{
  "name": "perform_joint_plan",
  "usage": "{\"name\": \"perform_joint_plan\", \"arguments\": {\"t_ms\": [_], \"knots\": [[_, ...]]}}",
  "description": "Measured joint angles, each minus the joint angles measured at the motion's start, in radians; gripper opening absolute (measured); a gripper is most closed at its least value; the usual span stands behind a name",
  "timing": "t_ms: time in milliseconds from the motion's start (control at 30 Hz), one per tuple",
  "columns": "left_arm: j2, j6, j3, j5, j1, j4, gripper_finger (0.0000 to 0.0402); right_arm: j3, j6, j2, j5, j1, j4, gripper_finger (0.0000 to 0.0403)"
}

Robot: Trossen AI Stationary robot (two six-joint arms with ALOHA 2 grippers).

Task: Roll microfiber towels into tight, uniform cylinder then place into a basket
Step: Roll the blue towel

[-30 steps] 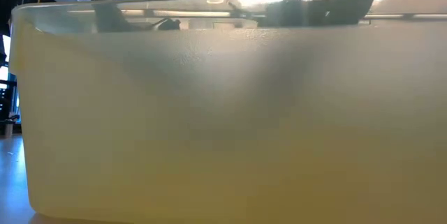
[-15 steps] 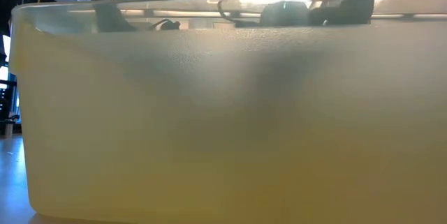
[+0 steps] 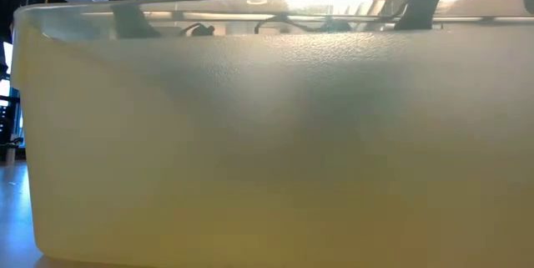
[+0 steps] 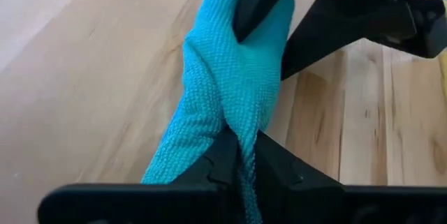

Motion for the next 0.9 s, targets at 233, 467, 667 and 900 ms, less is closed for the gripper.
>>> {"name": "perform_joint_plan", "arguments": {"t_ms": [233,467,667,900], "knots": [[-0.061,0.123,-0.003,-0.045,-0.002,-0.035,0.0067,0.002,0.117,0.012,-0.039,-0.012,-0.028,0.0109],[-0.17,0.345,-0.004,-0.135,-0.018,-0.162,0.0119,0.001,0.126,0.013,-0.039,-0.012,-0.038,0.0038],[-0.246,0.598,-0.002,-0.29,-0.09,-0.14,0.013,0.0,0.171,0.014,-0.053,-0.013,-0.038,0.0017],[-0.185,0.728,-0.001,-0.294,-0.181,-0.018,0.0125,-0.002,0.194,0.014,-0.054,-0.013,-0.037,0.0018]]}}
